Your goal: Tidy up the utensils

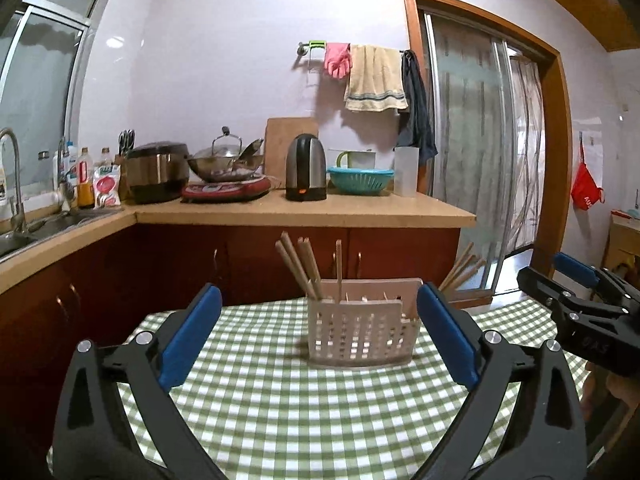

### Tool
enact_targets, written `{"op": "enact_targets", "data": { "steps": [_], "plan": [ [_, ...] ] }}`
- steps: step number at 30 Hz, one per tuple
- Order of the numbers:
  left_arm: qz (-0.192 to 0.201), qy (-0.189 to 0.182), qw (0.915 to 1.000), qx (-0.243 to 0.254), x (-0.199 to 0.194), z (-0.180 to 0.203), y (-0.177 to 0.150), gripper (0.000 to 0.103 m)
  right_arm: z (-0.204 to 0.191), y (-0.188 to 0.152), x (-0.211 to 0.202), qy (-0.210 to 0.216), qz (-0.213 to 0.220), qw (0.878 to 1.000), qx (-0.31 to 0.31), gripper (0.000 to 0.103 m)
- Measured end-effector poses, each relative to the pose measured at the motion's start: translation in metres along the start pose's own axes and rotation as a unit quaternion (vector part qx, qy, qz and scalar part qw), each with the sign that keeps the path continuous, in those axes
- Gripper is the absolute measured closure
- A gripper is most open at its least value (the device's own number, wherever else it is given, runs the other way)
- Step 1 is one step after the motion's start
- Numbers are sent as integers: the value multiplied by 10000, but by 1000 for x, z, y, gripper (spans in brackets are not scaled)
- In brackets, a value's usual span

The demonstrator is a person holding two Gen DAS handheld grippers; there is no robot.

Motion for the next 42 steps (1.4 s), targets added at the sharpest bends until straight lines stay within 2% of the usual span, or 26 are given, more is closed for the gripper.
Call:
{"op": "enact_targets", "data": {
  "steps": [11,42],
  "plan": [
    [-243,93,9996,-114,-15,-3,-21,6,6,-19,-16,-153,-160,9998,-28,19],
    [-186,218,9996,-70,-32,1,-24,4,1,-18,-27,-98,-93,9999,-16,19]
  ]
}}
Point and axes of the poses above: each gripper's, at about its wrist camera, not at the fingertips, and x roughly the way its jaws point, z to its right, y to its top, the point moved 5 cm from there along x, roughly the way its jaws point, and after that the axes turned 1 degree about -y, right-handed, at the moved point
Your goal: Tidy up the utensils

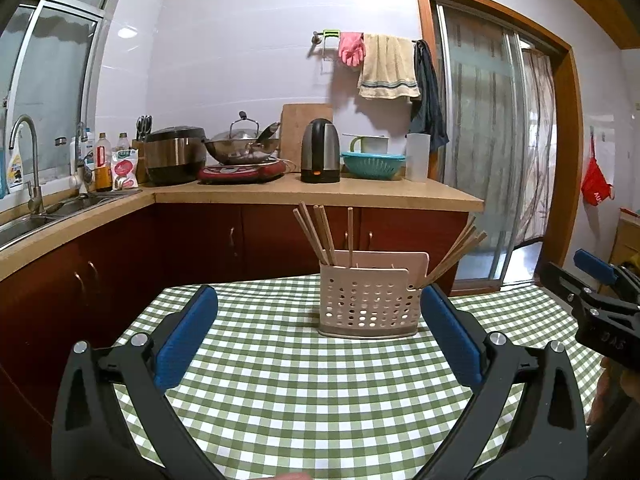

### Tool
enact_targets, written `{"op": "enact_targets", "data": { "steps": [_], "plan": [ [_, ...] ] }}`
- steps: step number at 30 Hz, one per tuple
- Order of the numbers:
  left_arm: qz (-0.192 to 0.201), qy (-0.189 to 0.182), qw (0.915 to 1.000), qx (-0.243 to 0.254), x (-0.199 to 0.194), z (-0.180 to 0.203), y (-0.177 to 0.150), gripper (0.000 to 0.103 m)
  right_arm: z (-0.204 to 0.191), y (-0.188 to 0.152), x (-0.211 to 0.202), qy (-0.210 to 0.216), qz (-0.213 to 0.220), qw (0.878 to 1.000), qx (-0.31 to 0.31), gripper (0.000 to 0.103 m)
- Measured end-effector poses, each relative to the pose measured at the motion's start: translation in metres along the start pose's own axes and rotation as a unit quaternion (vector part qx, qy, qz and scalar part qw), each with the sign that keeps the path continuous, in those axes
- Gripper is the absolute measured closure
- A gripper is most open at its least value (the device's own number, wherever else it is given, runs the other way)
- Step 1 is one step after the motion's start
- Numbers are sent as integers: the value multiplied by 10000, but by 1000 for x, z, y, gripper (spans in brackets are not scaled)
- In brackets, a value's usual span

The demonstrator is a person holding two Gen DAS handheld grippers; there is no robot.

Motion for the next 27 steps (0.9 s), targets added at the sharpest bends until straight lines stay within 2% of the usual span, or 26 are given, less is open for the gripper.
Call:
{"op": "enact_targets", "data": {
  "steps": [16,21,24,27],
  "plan": [
    [-10,-92,10000,14,0,0,1,4,-1,0,-1,-7,-8,10000,-18,19],
    [-237,-300,9992,-85,8,1,-2,4,-4,-4,0,6,-42,10000,-31,19],
    [-204,-220,9995,-67,14,-2,-3,4,-4,-8,3,-2,-86,10000,-33,19],
    [-349,-224,9991,-118,28,-9,-9,4,-1,-13,7,-40,-145,9999,-14,19]
  ]
}}
Point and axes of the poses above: each gripper's, at about its wrist camera, not at the fingertips, and x roughly the way its jaws point, z to its right, y to its top, the point moved 5 cm from there along x, roughly the way its jaws point, and after that the axes turned 1 degree about -y, right-handed, at the moved point
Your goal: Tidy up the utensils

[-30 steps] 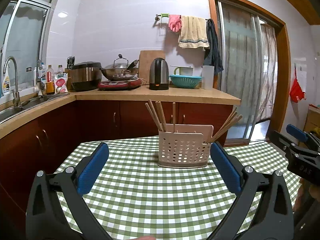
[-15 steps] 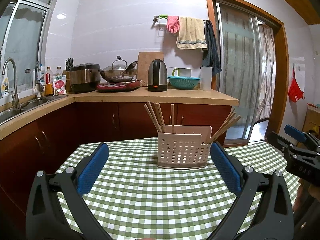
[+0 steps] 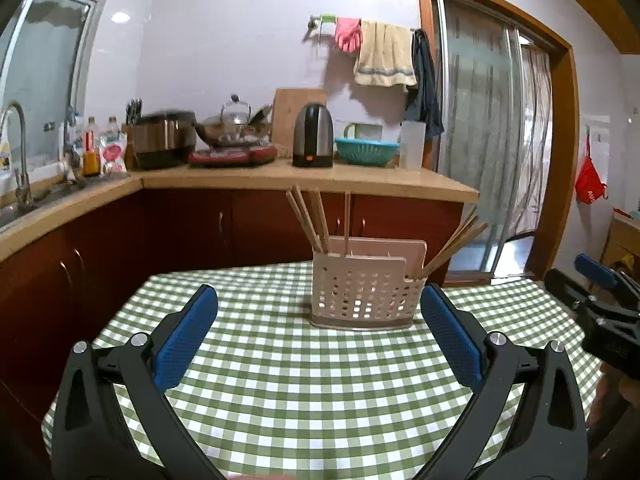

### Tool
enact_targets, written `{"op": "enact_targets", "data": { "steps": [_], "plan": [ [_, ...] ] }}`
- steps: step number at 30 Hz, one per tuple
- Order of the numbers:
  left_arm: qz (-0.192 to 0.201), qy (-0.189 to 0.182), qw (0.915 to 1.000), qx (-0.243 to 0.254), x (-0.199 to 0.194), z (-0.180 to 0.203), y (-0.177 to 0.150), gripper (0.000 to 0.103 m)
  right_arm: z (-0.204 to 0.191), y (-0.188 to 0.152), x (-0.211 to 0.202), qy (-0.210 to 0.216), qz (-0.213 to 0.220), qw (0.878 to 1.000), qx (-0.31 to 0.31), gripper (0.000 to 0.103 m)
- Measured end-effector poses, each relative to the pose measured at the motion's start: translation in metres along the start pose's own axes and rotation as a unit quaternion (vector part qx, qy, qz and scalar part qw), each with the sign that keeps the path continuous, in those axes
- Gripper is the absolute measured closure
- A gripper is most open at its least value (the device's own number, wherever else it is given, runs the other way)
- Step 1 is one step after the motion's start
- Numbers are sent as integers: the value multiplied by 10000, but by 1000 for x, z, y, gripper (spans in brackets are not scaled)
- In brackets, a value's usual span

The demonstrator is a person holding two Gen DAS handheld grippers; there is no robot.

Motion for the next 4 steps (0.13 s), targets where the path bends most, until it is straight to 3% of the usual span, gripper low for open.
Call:
{"op": "enact_targets", "data": {
  "steps": [4],
  "plan": [
    [-338,373,9987,39,31,-20,-16,4,12,-9,14,-108,-148,9998,38,19]
  ]
}}
Point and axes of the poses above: each gripper's, at about its wrist camera, not at the fingertips, and x roughly the way its jaws point, z to its right, y to its top, the point moved 5 cm from there along x, roughly the way its jaws point, and after that the axes turned 1 degree about -y, right-handed, at the moved point
